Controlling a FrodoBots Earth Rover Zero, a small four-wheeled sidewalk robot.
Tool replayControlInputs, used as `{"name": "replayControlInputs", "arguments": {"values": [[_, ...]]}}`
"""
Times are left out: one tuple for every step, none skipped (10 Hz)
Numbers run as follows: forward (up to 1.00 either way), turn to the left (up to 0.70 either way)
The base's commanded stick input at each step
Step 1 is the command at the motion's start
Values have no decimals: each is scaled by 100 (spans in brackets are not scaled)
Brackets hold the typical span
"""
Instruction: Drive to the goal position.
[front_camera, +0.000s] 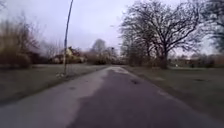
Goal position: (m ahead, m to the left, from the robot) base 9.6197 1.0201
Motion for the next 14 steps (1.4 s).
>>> {"name": "replayControlInputs", "arguments": {"values": [[100,0],[100,0],[100,0],[100,0],[100,0],[100,0],[100,0],[100,0],[100,0],[100,0],[100,0],[100,0],[100,0],[100,0]]}}
